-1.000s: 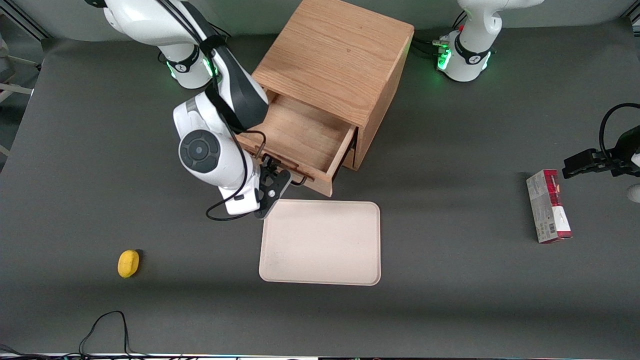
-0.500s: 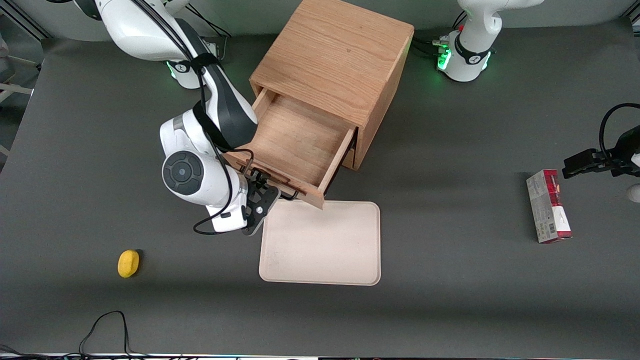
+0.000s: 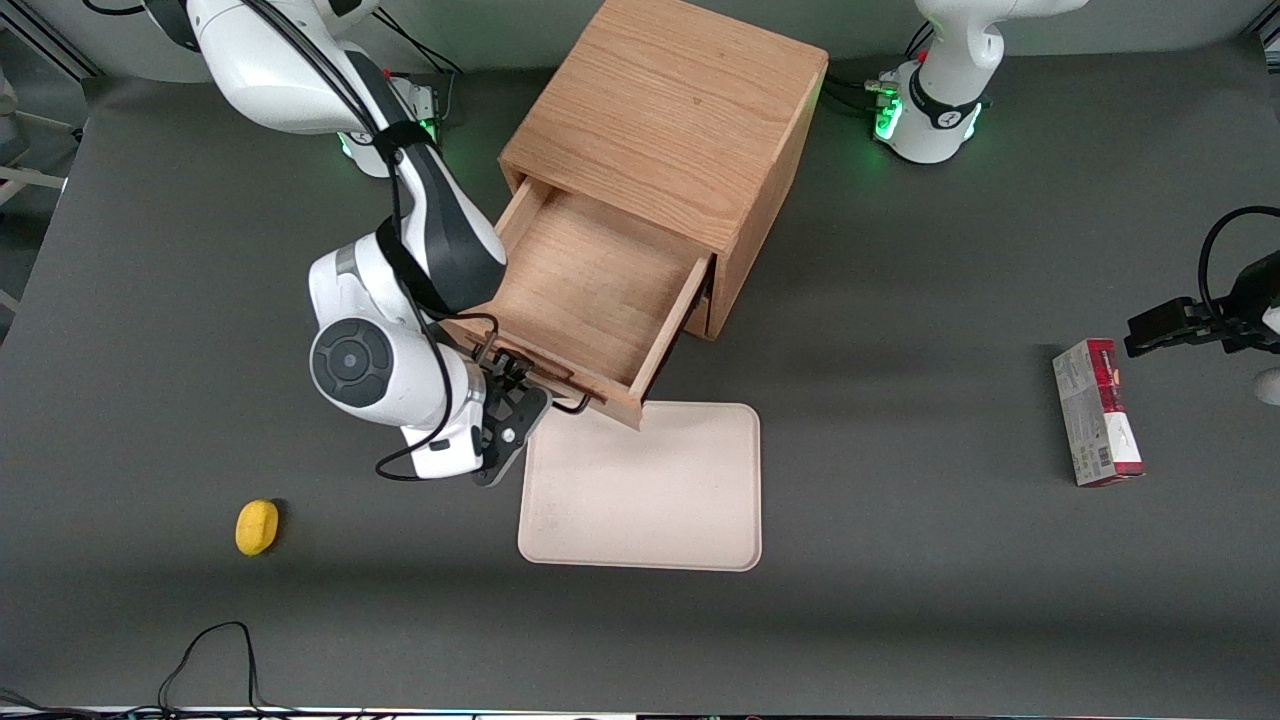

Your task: Open upper drawer

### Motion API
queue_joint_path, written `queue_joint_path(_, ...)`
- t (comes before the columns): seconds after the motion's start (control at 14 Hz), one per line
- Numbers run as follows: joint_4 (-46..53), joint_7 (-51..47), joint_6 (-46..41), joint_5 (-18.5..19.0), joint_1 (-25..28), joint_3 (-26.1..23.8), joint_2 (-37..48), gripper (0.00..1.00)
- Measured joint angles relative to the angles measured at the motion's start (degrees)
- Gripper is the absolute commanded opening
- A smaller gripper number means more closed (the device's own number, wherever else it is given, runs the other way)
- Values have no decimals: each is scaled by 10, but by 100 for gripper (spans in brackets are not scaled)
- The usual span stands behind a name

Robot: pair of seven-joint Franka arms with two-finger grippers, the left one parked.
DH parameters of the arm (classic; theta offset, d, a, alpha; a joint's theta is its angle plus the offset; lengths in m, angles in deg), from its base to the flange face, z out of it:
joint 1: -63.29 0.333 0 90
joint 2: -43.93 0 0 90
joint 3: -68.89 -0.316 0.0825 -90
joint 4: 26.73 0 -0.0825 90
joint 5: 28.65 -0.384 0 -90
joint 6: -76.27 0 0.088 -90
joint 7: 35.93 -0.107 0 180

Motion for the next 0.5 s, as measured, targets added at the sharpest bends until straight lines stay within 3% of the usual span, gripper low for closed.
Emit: queue_joint_path(0.5, 11, 2, -2, 0, -15, -1, -8, 100)
